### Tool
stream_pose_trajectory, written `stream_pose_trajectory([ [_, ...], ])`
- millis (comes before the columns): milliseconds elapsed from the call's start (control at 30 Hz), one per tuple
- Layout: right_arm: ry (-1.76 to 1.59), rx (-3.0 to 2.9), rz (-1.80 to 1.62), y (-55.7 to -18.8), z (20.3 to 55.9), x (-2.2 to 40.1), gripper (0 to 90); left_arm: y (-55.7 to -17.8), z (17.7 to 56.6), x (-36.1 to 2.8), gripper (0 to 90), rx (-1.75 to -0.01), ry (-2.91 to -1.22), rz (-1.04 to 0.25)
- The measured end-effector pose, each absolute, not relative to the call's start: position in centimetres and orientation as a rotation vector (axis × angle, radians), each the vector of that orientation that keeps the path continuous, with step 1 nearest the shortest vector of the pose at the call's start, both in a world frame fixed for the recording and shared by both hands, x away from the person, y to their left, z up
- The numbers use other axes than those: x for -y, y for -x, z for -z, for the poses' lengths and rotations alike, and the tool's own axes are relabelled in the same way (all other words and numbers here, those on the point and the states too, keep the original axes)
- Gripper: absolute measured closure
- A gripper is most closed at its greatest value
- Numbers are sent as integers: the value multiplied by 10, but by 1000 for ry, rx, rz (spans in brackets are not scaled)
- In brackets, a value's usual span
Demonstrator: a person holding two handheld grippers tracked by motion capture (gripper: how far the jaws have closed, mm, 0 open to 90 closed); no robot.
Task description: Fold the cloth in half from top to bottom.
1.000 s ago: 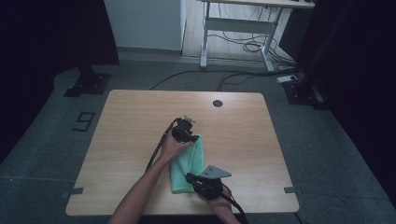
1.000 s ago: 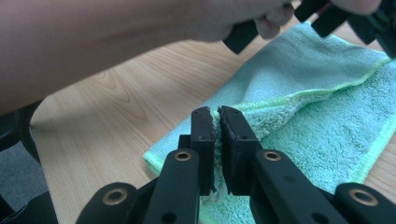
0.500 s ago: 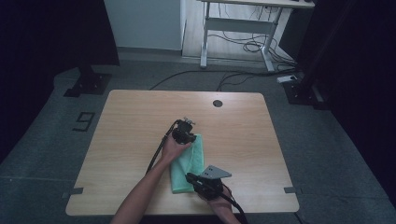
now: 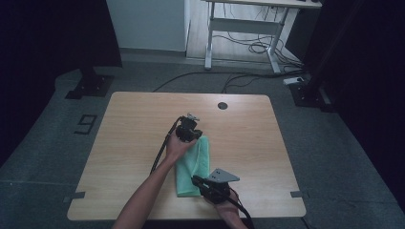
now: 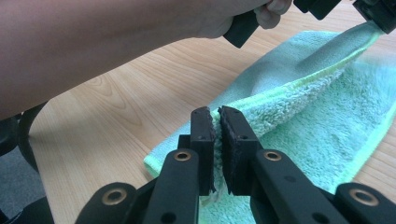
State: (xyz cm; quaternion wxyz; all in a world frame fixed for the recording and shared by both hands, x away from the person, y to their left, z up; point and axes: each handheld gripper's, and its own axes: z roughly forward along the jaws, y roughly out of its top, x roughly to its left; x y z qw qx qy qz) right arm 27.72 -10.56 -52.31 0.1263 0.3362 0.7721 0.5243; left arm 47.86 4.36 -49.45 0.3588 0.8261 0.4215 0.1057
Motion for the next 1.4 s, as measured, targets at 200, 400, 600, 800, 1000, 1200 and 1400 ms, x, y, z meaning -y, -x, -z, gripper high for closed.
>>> stream_pose_trajectory([
  [200, -996, -2242, -1523, -279, 524, 110, 834, -480, 499, -41, 855, -1084, -2140, -263],
  [400, -1008, -2228, -1520, -277, 524, 116, 834, -480, 501, -24, 857, -1048, -2141, -247],
  [600, -1070, -2255, -1473, -280, 534, 123, 828, -486, 520, -12, 815, -1078, -2186, -245],
  [800, -1090, -2273, -1446, -280, 539, 125, 817, -487, 520, -12, 695, -1091, -2169, -277],
  [1000, -1120, -2293, -1354, -278, 543, 125, 704, -486, 515, -20, 447, -1101, -2139, -290],
  [1200, -1142, -2230, -1314, -271, 538, 138, 509, -476, 499, -47, 432, -1081, -2100, -303],
  [1400, -1090, -2195, -1395, -281, 525, 142, 514, -468, 498, -70, 424, -1051, -2121, -301],
])
